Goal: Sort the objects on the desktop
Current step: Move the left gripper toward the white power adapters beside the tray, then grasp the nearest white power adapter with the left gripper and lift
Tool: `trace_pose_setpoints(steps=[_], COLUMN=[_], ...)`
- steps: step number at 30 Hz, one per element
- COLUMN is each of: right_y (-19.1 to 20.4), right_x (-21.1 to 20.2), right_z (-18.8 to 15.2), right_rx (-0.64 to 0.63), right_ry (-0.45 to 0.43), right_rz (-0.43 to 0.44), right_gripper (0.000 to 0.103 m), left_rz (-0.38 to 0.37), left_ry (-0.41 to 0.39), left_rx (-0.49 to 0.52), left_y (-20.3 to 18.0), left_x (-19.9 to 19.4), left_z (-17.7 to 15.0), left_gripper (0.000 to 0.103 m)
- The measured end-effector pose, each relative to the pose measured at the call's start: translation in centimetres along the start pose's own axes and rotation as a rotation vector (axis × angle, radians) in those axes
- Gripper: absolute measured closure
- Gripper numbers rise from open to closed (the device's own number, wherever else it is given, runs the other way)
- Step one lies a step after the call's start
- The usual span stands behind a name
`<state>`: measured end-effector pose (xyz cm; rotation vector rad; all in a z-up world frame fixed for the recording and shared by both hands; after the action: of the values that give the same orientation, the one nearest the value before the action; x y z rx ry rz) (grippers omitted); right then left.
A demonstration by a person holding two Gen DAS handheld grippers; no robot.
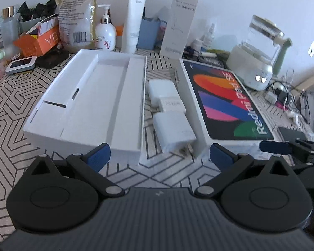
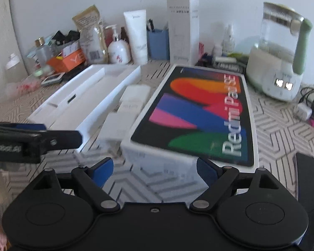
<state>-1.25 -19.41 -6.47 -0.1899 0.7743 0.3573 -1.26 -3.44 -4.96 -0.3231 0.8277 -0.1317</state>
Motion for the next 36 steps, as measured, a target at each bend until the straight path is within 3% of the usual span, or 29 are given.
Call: trace_pose_setpoints(steps=[9,17,20,25,29,36], right_y=[-0.7,-1.2,-1.7,-2.4,-2.7,-2.8], right_x=[-2.0,-2.0,-2.1,-2.5,-2.6,-2.1], right_z=[-1.4,-2.4,-2.4,-2.0,-2.0,-2.2], right_rx=[-0.021,0.029,0.050,0.075,0.092,0.117], right_ry=[-0.080,-0.134,-0.152,-0.179,-0.192,-0.193], right_rz=[-0.039,-0.001,0.015,0.024,0.028,0.028], right_gripper=[0.013,0.016,0.016,0.015,0.015,0.015], left_rz=[0.035,0.117,0.114,0.105,0.120,0.117], left_ry=[-0.059,-0.024,0.014,0.030,0.025,0.016], left_rx=[0.095,0.044,0.047,0.042,0.033,0.013], left_y=[-2.0,-2.5,-2.7,-2.8,-2.5,-2.5], left_x=[0.6,3.8,4.3,4.5,5.1,6.3], left_z=[-0.4,1.6,1.8,2.1,2.6,3.0], left_gripper=[0.000,0.002,0.003,0.024,0.031,0.032])
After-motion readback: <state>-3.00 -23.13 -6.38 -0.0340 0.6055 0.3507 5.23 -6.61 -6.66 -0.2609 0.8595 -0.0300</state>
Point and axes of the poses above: each gripper's, at about its wrist camera, not at the fingertips, and x roughly the way its jaws point, y to its left, z to its top, the point moved 8 cm from there along x, roughly the way its jaws point, and after that the axes turned 10 degrees about -x, right-handed, at the moved point
